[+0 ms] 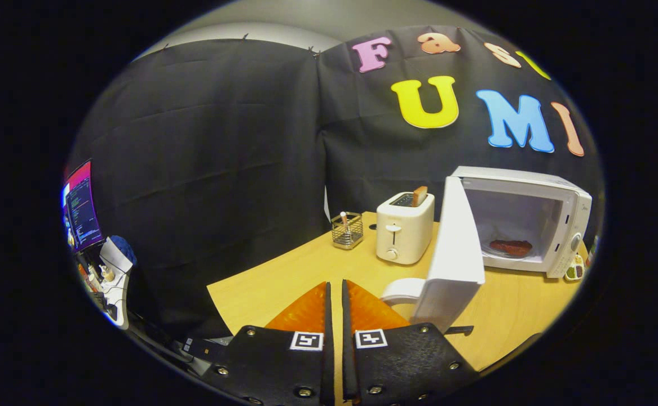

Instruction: Open the microwave, put the food inside, and close the microwave door.

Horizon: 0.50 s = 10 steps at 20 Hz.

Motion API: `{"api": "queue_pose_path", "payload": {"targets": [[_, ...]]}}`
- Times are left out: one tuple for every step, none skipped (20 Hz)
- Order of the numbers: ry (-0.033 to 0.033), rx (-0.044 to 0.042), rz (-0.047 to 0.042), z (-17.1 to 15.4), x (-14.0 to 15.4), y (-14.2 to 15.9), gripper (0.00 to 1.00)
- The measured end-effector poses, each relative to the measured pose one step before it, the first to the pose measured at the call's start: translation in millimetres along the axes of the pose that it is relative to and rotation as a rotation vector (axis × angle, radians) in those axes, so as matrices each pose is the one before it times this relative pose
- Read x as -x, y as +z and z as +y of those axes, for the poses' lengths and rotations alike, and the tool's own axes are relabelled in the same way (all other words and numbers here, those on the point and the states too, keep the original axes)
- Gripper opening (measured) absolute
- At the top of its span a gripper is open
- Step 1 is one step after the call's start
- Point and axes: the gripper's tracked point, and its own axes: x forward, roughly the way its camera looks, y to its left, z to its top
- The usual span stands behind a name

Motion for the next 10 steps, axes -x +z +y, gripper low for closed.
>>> {"api": "queue_pose_path", "payload": {"targets": [[0.0124, -0.02588, 0.0041, -0.6, -1.51, -1.39, 0.07], [-0.00009, -0.00833, -0.00184, -3.36, 5.51, 1.17, 0.02], [-0.01102, 0.01329, -0.00327, -5.39, 1.32, -0.01, 0.02], [-0.01473, 0.01652, -0.00235, -5.89, 2.89, -0.09, 0.02], [-0.01211, 0.00637, 0.00045, -4.74, 1.92, -0.1, 0.02], [-0.00698, -0.00638, 0.00163, -6.03, 1.33, 0.45, 0.02], [-0.00993, -0.01107, 0.00442, -6.43, 2.49, -2.81, 0.02], [-0.01407, -0.00864, 0.001, -7.74, 2.47, -0.1, 0.02], [-0.01688, -0.00313, -0.00143, -8.56, 2.56, 1.11, 0.02], [-0.018, -0.00042, 0.00085, -9.0, 2.51, 0.58, 0.02]]}}
